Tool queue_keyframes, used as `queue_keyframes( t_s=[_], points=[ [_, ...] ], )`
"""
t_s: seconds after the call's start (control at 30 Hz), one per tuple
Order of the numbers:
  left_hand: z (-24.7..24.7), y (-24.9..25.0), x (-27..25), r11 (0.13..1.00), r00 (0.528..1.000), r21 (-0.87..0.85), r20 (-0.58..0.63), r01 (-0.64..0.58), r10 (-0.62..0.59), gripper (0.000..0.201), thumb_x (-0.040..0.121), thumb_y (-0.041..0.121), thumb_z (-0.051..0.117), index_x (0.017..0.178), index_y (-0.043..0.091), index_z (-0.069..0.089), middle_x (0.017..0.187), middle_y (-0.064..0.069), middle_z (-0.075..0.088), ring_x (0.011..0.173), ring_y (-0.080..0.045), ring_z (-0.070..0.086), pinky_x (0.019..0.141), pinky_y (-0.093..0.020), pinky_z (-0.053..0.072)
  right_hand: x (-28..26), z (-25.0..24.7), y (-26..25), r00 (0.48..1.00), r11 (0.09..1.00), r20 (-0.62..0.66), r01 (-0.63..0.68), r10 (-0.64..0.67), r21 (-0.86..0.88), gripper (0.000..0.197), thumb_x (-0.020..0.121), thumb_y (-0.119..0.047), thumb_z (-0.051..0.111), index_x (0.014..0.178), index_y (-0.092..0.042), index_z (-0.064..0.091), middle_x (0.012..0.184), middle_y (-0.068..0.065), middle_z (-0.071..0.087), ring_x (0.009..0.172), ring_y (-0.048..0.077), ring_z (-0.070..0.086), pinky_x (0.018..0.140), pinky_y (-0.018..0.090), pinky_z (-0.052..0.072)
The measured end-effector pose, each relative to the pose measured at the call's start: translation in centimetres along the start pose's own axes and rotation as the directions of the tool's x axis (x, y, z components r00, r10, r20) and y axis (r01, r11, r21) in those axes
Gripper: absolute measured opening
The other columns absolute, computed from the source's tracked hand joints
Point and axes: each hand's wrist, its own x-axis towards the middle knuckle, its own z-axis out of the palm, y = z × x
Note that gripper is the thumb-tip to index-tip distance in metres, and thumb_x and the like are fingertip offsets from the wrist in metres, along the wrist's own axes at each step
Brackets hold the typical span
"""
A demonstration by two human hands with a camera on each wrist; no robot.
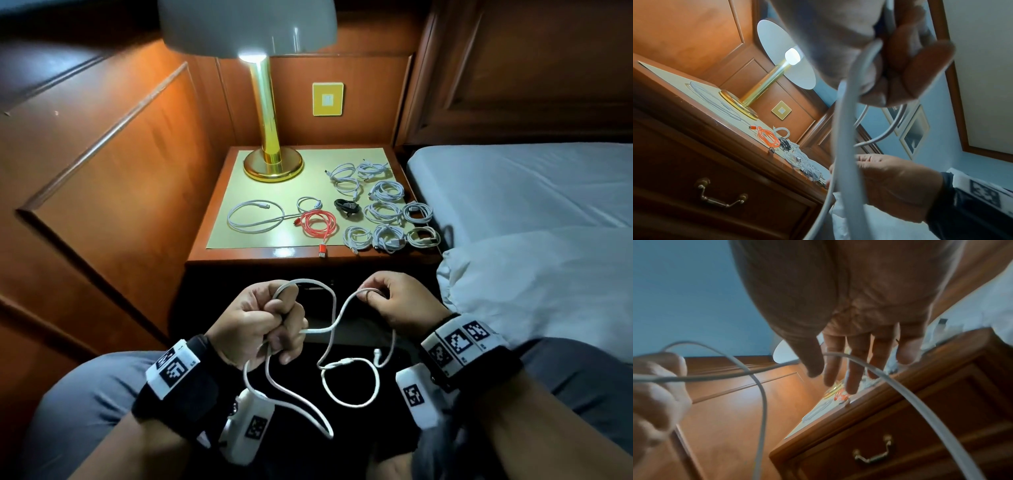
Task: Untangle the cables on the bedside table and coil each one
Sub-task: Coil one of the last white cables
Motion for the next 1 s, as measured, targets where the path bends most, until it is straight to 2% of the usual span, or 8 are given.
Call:
queue_keyframes(
  t_s=[0.1,0.17,0.3,0.37,0.5,0.6,0.8,1.0],
  points=[
    [-1.0,-0.6,0.8,0.981,0.978,0.186,-0.185,-0.059,0.094,0.028,0.051,-0.009,0.027,0.063,0.016,0.029,0.048,-0.006,0.035,0.044,-0.016,0.029,0.043,-0.026,0.036,0.0,0.1,-0.4,0.999,0.994,0.033,0.019,-0.023,0.108,0.029,0.100,-0.033,0.056,0.078,-0.017,0.066,0.064,-0.005,0.064,0.061,0.009,0.061,0.066,0.028,0.049],
    [-2.6,-1.2,1.5,0.816,0.906,0.578,-0.348,0.007,0.239,0.019,0.064,-0.004,0.038,0.074,0.012,0.043,0.063,-0.007,0.050,0.052,-0.018,0.040,0.050,-0.031,0.040,0.0,-0.3,-0.5,0.997,0.995,-0.047,0.067,-0.064,0.072,0.032,0.099,-0.036,0.057,0.075,-0.016,0.063,0.060,-0.007,0.056,0.055,0.006,0.052,0.058,0.025,0.041],
    [-5.7,-2.7,2.0,0.382,0.809,0.795,-0.562,0.471,0.174,0.058,0.092,0.021,0.061,0.145,0.016,0.039,0.146,-0.009,0.039,0.123,-0.023,0.050,0.108,-0.041,0.040,-0.3,-0.6,-1.0,0.990,0.966,-0.081,0.131,-0.116,0.225,0.024,0.097,-0.025,0.054,0.077,-0.017,0.064,0.048,-0.013,0.048,0.045,0.002,0.042,0.051,0.021,0.033],
    [-5.3,-3.4,2.1,0.298,0.853,0.860,-0.481,0.415,0.203,0.074,0.090,0.040,0.062,0.153,0.017,0.031,0.156,-0.007,0.029,0.141,-0.025,0.034,0.120,-0.043,0.026,-0.8,0.0,-1.7,0.978,0.950,-0.032,0.207,-0.205,0.236,0.023,0.093,-0.031,0.051,0.079,-0.020,0.065,0.054,-0.010,0.052,0.050,0.004,0.045,0.053,0.024,0.036],
    [-2.6,-4.4,2.3,0.629,0.983,0.775,-0.154,0.058,0.099,0.035,0.088,0.051,0.053,0.105,0.027,0.071,0.103,0.001,0.073,0.097,-0.019,0.068,0.092,-0.042,0.053,-1.5,1.5,-2.3,0.916,0.907,0.063,0.380,-0.397,0.180,0.021,0.096,-0.035,0.052,0.091,-0.020,0.066,0.079,-0.009,0.066,0.074,0.004,0.061,0.069,0.024,0.047],
    [-1.7,-4.2,2.7,0.788,0.972,0.614,-0.203,0.034,0.116,0.030,0.092,0.039,0.054,0.072,0.017,0.059,0.063,0.000,0.055,0.056,-0.018,0.053,0.058,-0.032,0.048,-1.3,1.1,-2.2,0.925,0.905,0.045,0.359,-0.378,0.229,0.016,0.100,-0.028,0.058,0.089,-0.021,0.066,0.071,-0.013,0.064,0.064,0.000,0.058,0.062,0.019,0.044],
    [-6.0,-0.1,3.4,0.897,0.670,0.437,-0.647,-0.064,0.363,0.035,0.105,0.021,0.048,0.070,0.018,0.050,0.047,0.008,0.039,0.039,-0.009,0.034,0.043,-0.021,0.029,-0.7,-3.0,-1.2,0.991,0.919,-0.063,0.134,-0.119,0.370,0.036,0.099,-0.038,0.057,0.076,-0.011,0.061,0.046,-0.008,0.042,0.040,0.011,0.038,0.044,0.025,0.030],
    [-7.6,-0.5,3.0,0.757,0.590,0.652,-0.623,0.030,0.514,0.018,0.098,0.027,0.058,0.080,0.021,0.059,0.054,0.004,0.047,0.044,-0.013,0.040,0.048,-0.024,0.038,-0.8,-3.8,-1.6,0.997,0.666,0.071,-0.045,-0.012,0.744,0.029,0.104,-0.018,0.043,0.081,-0.006,0.055,0.053,-0.002,0.028,0.045,0.015,0.023,0.044,0.027,0.024]
  ],
)
